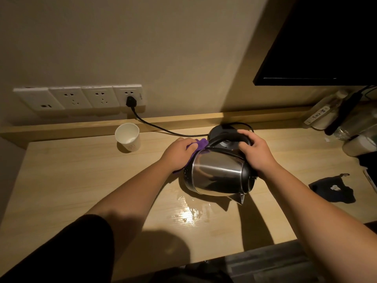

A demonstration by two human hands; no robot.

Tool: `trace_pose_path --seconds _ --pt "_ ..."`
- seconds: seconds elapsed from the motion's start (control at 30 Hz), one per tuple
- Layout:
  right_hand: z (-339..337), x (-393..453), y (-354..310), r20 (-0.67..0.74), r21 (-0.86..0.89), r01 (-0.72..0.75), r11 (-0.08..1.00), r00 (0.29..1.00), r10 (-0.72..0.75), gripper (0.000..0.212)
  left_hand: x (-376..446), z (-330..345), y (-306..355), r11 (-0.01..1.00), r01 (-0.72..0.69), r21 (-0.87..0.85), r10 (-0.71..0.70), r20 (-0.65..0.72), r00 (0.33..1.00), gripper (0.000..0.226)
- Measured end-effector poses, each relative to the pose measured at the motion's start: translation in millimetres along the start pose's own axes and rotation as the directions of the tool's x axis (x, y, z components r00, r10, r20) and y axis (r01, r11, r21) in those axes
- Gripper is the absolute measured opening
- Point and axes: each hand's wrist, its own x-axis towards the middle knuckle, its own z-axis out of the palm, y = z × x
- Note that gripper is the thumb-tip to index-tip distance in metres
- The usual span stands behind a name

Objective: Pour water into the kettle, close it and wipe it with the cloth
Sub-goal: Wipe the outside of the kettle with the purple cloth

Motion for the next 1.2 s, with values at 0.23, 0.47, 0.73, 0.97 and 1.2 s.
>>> trace_pose_path --seconds 0.23,0.47,0.73,0.97,1.2 --pt "2 8 -2 -0.073 0.079 -0.107 0.991 0.991 0.112 0.035 -34 33 -20 0.985 0.036 -0.171 -0.079 -0.252 0.964 0.033" --pt "1 10 -2 -0.113 0.133 -0.215 0.967 0.967 0.231 0.032 -71 65 -31 0.982 0.051 -0.181 -0.114 -0.352 0.929 0.032" --pt "5 18 -3 -0.196 0.206 -0.323 0.924 0.911 0.363 0.028 -110 101 -39 0.998 0.050 -0.045 -0.063 -0.353 0.933 0.038" --pt "4 15 -2 -0.266 0.247 -0.355 0.902 0.870 0.415 0.038 -112 113 -38 0.996 0.044 0.081 -0.024 -0.234 0.972 0.017" --pt "9 12 -9 -0.263 0.215 -0.374 0.902 0.867 0.423 0.018 -104 105 -27 0.981 0.028 0.193 -0.047 0.092 0.995 0.021"
